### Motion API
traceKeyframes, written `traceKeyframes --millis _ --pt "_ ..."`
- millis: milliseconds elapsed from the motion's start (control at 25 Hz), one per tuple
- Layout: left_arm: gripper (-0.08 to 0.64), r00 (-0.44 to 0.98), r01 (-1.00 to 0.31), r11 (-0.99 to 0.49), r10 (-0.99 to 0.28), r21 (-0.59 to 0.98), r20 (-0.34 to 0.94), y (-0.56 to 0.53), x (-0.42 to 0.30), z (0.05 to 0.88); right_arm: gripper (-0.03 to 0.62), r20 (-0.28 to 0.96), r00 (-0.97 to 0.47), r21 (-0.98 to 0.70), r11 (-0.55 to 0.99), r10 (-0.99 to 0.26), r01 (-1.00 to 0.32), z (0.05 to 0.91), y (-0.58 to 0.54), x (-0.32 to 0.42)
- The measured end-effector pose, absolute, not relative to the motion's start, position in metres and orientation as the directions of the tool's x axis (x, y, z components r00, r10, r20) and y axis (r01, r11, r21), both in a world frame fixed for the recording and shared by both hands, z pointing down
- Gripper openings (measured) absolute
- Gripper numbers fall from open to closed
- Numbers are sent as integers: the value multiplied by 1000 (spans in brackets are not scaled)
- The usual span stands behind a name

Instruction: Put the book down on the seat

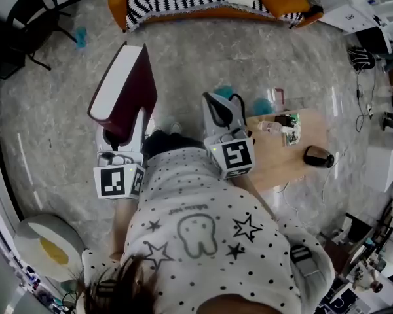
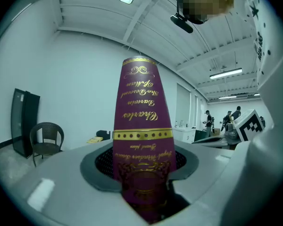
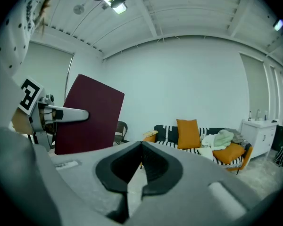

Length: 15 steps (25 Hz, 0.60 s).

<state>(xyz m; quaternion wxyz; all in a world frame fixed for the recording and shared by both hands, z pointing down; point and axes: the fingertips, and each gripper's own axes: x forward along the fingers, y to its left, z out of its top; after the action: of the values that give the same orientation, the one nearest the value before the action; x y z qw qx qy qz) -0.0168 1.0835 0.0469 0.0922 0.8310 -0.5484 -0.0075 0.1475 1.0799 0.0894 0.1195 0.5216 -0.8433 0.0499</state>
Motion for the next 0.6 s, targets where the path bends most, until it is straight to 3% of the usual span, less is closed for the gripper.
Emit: traceKeyframes --millis 600 --pt "227 466 -872 -433 -877 231 116 1046 0 63 2 263 -427 -4 442 -865 -897 98 1046 146"
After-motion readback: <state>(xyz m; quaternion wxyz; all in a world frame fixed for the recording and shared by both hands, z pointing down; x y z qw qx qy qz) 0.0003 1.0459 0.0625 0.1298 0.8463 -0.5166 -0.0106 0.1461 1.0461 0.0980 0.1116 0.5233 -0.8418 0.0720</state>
